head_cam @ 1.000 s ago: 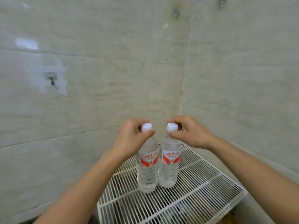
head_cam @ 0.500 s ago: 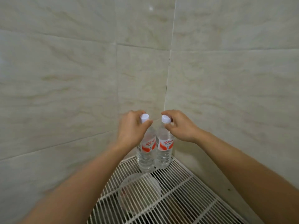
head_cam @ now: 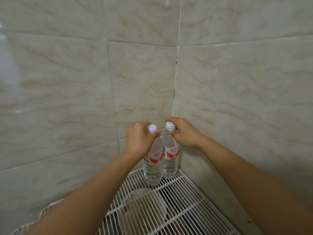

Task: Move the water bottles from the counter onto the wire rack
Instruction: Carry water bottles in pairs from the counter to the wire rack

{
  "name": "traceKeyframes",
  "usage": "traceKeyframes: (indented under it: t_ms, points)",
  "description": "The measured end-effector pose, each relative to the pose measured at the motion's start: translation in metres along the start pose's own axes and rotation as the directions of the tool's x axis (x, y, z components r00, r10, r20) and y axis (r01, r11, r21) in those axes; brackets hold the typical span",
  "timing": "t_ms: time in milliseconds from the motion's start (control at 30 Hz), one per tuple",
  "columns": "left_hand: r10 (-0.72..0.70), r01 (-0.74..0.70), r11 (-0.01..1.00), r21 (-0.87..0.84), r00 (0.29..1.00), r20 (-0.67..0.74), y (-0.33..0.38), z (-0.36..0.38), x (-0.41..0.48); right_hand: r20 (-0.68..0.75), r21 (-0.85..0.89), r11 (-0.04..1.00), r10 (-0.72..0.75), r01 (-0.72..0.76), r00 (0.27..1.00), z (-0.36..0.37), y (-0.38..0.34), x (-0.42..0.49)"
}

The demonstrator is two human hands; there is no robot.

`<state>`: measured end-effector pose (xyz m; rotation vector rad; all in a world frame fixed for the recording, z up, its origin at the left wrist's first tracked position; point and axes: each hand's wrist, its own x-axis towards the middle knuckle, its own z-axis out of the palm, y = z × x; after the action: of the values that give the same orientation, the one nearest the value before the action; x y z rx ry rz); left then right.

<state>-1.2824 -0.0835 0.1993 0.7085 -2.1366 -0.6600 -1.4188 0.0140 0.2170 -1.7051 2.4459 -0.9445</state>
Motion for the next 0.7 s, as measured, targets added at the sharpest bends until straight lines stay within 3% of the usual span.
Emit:
traceKeyframes:
  t_ms: [133, 467, 700]
  points:
    - [-0.012, 0.012, 1.000, 0.002, 1.000, 0.012, -0.001, 0.002, 0.003, 0.023, -0.068, 0.998, 0.018, -0.017, 1.000, -0.003, -0.001, 0.001]
    - [0.011, -0.015, 0.999, 0.044, 0.996, 0.088, 0.002, 0.001, 0.002, -0.003, -0.025, 0.997, 0.077, -0.077, 0.997, -0.001, -0.001, -0.003]
    - [-0.102, 0.098, 0.995, 0.033, 0.983, 0.155, 0.014, -0.003, -0.003, -0.010, 0.066, 0.989, 0.134, -0.133, 0.991, 0.009, 0.003, -0.008]
